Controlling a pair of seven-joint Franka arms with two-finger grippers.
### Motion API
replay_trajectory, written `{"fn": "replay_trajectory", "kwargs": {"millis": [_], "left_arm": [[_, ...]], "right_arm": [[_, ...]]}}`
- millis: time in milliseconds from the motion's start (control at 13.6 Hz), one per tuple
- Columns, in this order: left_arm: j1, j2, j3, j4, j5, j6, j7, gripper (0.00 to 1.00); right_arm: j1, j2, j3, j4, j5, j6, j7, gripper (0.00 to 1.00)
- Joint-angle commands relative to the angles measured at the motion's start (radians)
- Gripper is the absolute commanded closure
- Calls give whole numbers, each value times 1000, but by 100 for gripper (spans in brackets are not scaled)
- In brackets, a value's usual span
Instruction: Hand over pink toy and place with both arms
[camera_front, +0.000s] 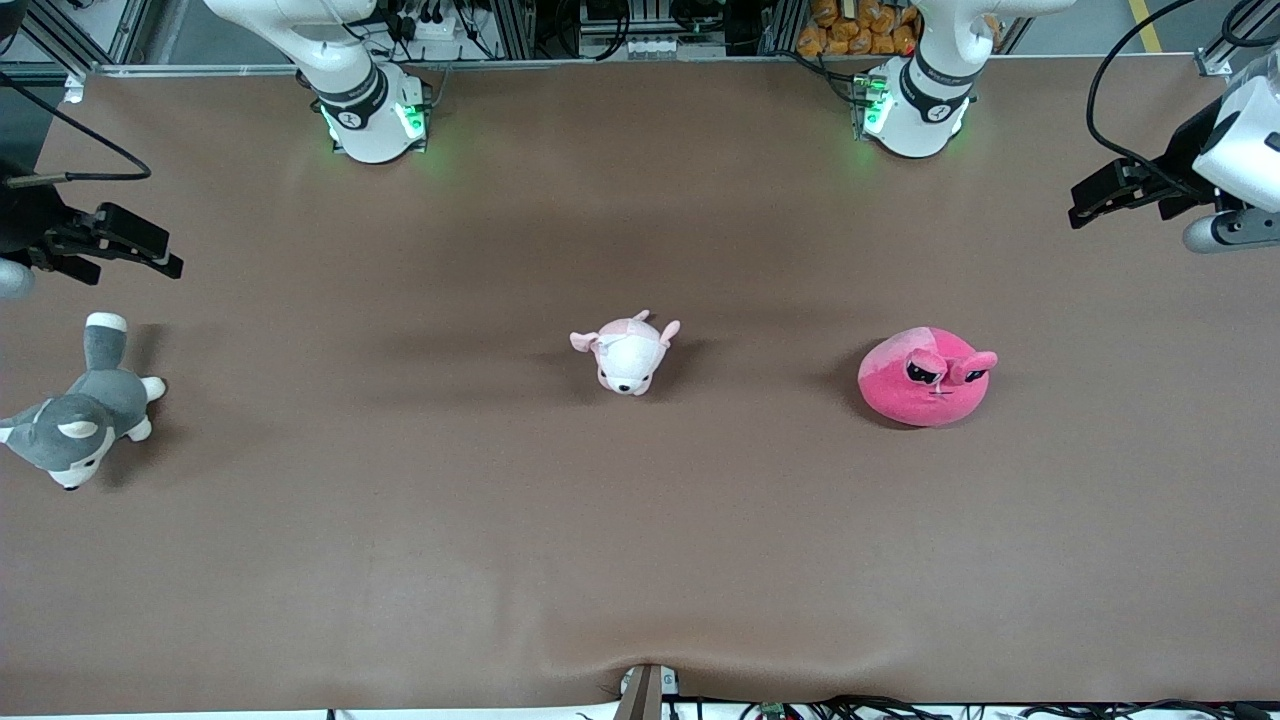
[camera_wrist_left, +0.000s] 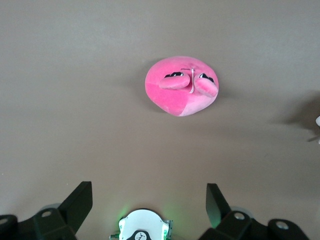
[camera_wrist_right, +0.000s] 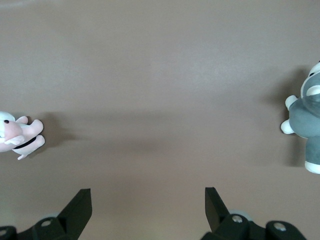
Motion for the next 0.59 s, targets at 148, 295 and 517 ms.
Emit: {"fn": "replay_trajectory", "kwargs": {"millis": [148, 295, 517], "left_arm": [[4, 4, 3, 3, 0, -15, 0, 0], [6, 10, 3, 3, 0, -14, -9, 0], [10, 17, 4, 3, 0, 14, -12, 0]], "right_arm": [[50, 34, 0, 22, 14, -15, 11, 0], [63, 34, 0, 22, 14, -18, 11, 0], [80, 43, 0, 21, 25, -25, 11, 0]]}}
